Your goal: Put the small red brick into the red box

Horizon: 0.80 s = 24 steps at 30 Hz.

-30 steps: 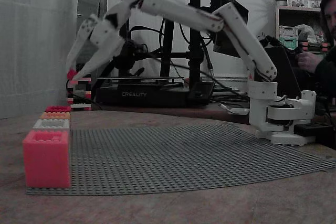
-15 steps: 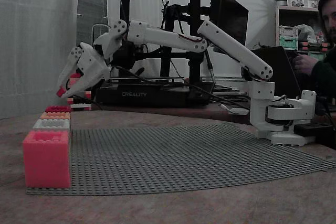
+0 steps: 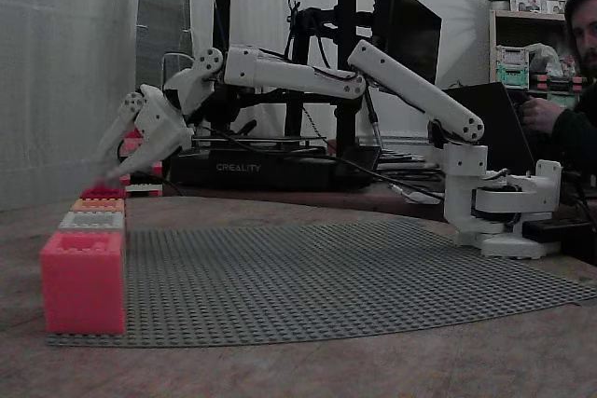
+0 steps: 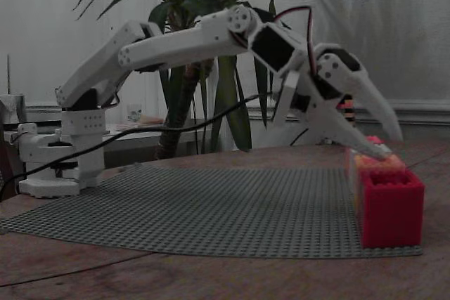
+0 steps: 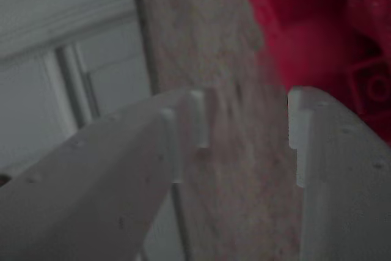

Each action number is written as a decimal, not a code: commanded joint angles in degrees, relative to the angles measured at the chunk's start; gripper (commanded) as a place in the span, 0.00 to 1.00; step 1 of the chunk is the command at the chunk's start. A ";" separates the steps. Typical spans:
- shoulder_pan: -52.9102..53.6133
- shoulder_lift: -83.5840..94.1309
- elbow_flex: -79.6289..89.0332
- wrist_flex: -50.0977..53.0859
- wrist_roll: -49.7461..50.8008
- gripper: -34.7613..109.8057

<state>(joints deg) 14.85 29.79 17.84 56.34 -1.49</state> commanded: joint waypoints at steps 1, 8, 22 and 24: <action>0.53 2.55 -2.64 -0.97 -0.88 0.34; 0.00 14.41 10.20 -5.36 -0.62 0.24; -7.21 76.38 88.68 -16.00 -11.43 0.24; -8.96 83.58 98.35 -14.50 -12.04 0.24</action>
<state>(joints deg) 8.09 96.33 100.55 40.61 -12.22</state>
